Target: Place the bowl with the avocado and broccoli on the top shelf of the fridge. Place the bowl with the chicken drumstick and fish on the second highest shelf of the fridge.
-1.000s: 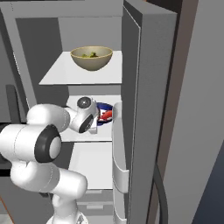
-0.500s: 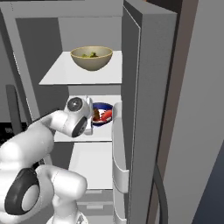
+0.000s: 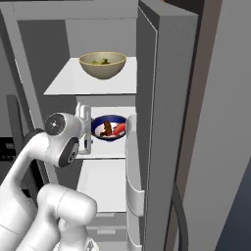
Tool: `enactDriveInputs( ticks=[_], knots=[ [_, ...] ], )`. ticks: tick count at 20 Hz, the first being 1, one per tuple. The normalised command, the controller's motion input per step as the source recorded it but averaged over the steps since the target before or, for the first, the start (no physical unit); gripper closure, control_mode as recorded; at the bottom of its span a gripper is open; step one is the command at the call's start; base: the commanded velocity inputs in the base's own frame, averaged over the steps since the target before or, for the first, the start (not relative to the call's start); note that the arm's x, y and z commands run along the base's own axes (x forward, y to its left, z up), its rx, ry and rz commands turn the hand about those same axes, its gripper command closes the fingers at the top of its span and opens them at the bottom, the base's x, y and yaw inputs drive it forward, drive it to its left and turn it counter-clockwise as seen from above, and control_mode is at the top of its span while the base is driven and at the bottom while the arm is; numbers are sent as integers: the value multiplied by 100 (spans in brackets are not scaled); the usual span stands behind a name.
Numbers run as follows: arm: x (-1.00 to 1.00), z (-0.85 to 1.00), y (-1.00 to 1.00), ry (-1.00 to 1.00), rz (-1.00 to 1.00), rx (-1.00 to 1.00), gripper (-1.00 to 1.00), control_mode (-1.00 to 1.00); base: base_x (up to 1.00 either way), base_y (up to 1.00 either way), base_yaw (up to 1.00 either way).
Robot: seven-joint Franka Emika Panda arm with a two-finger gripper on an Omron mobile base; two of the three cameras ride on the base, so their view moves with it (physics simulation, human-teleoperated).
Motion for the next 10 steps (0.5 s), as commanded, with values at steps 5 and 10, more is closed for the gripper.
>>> enactDriveInputs(
  ticks=[5,10],
  knots=[
    [-100,95,0,-4,-5,0,-100,-100,0,0,0],
    [-100,95,0,0,-3,0,-100,-100,0,0,0]
  ],
)
